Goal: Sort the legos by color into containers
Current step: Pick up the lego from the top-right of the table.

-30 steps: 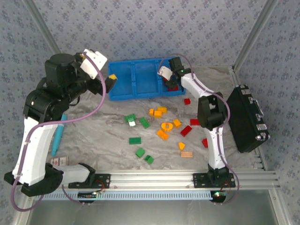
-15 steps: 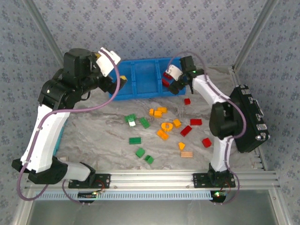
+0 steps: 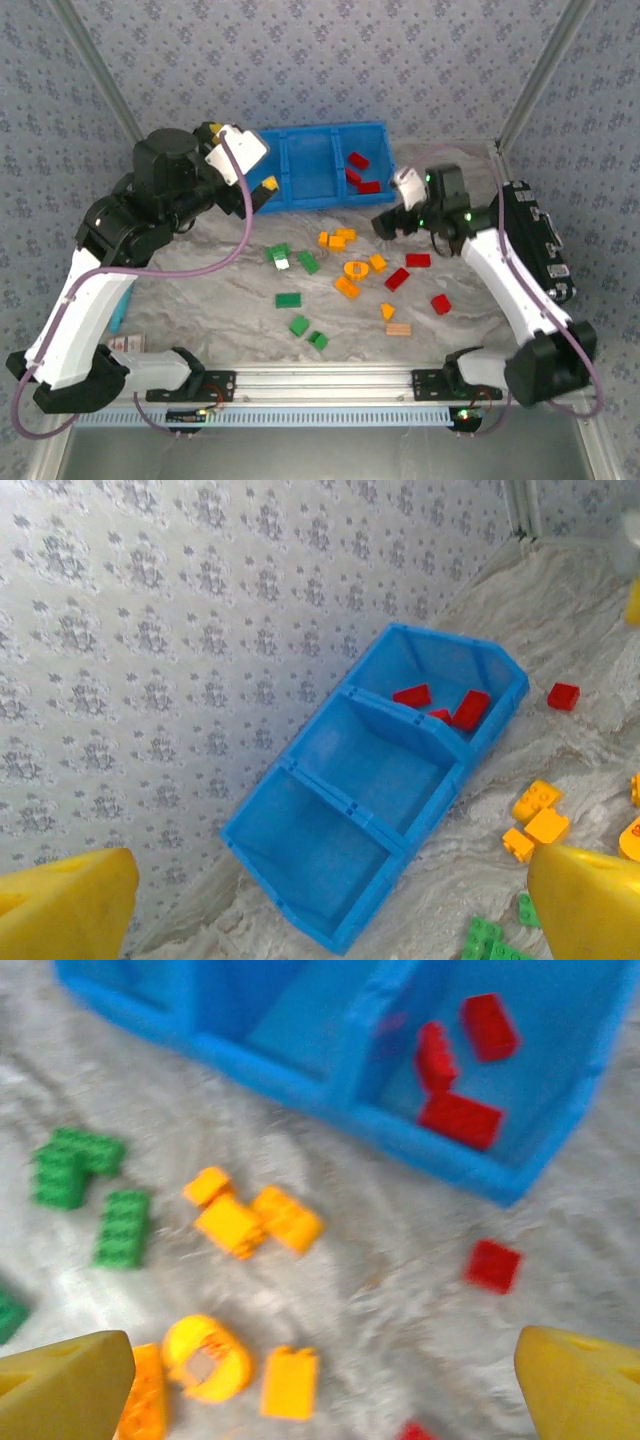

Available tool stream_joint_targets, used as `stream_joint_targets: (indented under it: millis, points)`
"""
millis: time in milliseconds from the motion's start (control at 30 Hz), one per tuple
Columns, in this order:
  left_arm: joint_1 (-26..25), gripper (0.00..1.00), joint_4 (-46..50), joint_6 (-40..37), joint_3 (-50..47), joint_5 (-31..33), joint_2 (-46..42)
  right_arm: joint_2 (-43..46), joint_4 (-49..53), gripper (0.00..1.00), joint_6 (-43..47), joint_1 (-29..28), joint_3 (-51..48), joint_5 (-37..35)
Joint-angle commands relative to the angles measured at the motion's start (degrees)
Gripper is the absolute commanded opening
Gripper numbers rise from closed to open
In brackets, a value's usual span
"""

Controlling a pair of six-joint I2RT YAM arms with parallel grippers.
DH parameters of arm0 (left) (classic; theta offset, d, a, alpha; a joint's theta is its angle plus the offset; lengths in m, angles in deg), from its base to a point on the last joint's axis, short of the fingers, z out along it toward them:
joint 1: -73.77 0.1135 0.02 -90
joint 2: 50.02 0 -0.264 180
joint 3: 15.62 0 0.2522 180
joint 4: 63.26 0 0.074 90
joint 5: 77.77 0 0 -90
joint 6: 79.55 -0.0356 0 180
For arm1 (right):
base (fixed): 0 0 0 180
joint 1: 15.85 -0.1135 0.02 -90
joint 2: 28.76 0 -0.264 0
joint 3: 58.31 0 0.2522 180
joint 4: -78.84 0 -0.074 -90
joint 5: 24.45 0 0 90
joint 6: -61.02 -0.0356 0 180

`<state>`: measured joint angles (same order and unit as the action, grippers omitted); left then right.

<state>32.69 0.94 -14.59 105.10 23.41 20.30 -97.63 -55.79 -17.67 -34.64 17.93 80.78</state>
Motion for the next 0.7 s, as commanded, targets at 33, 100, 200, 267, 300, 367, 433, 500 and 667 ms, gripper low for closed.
stream_joint_targets:
  millis: [33, 100, 200, 267, 300, 367, 433, 500, 667]
  points:
    - [-1.2, 1.00, -3.4, -0.4, 0.0, -1.0, -2.5, 12.7, 7.8, 0.99, -4.1, -3.7, -5.1, 6.0]
    - [-1.5, 1.00, -3.8, 0.3, -0.3, -1.9, -3.1, 19.5, 6.6, 0.99, -10.0, -3.7, -8.6, 1.7]
    - [-1.5, 1.00, -4.8, 1.5, -1.4, -3.5, -4.6, 28.9, 3.2, 0.99, -17.1, -3.8, -13.9, -9.8]
    - [-1.5, 1.00, -5.5, 2.2, -2.3, -4.0, -5.5, 35.0, 0.7, 0.99, -20.4, -4.1, -18.1, -15.6]
    - [-1.5, 1.00, -5.6, 2.5, -2.7, -4.2, -6.0, 37.4, 0.1, 0.99, -21.8, -4.1, -19.8, -18.2]
    - [-1.5, 1.00, -5.7, 3.3, -3.2, -4.4, -6.7, 38.9, 2.3, 0.99, -24.0, -4.1, -20.2, -20.1]
    - [-1.5, 1.00, -5.6, 4.0, -3.7, -4.7, -7.5, 36.9, 6.7, 0.99, -24.8, -4.2, -17.2, -22.2]
    - [-1.6, 1.00, -5.9, 4.6, -4.4, -5.1, -8.1, 33.8, 10.1, 0.99, -29.7, -4.2, -15.6, -25.4]
    - [-1.6, 1.00, -7.3, 4.8, -6.9, -5.2, -9.3, 28.1, 1.5, 0.99, -37.8, -4.0, -20.9, -27.0]
